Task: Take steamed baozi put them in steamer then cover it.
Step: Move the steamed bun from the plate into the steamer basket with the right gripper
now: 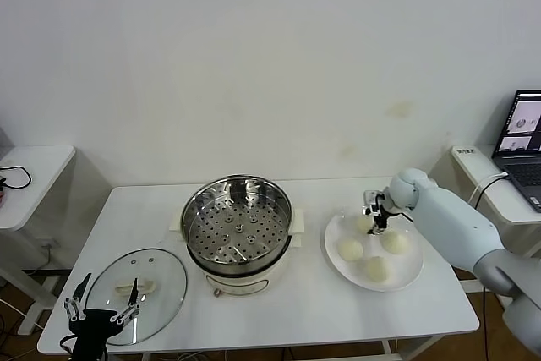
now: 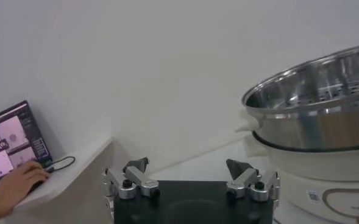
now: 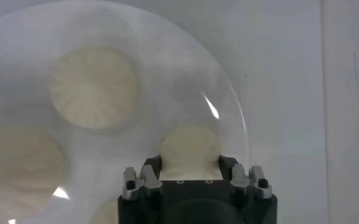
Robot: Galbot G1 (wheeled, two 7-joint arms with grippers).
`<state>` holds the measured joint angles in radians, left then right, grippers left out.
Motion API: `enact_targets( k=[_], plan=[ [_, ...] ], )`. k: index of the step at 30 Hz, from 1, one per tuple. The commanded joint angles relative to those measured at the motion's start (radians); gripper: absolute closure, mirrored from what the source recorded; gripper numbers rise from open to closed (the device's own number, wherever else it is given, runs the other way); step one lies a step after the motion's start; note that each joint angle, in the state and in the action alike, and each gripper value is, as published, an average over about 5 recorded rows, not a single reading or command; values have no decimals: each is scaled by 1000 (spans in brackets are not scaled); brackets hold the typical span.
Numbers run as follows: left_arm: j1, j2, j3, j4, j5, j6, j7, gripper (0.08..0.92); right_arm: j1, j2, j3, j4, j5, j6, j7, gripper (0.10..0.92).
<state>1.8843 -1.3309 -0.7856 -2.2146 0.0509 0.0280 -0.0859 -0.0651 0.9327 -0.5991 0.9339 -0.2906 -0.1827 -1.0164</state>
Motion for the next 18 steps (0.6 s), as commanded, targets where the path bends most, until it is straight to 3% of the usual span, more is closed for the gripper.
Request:
enact_targets(
  k=[1, 12, 18],
  plan=[
    [-1, 1, 1, 2, -2, 1, 0, 177, 28, -56, -43, 85, 72, -14, -11, 423],
    [-4, 2, 10, -11, -6, -2, 0, 177, 250, -237, -207, 344, 288, -66, -37, 423],
    [-5, 14, 8, 1, -10, -9, -4, 177, 446, -244, -336, 423, 434, -87, -33, 416]
  ],
)
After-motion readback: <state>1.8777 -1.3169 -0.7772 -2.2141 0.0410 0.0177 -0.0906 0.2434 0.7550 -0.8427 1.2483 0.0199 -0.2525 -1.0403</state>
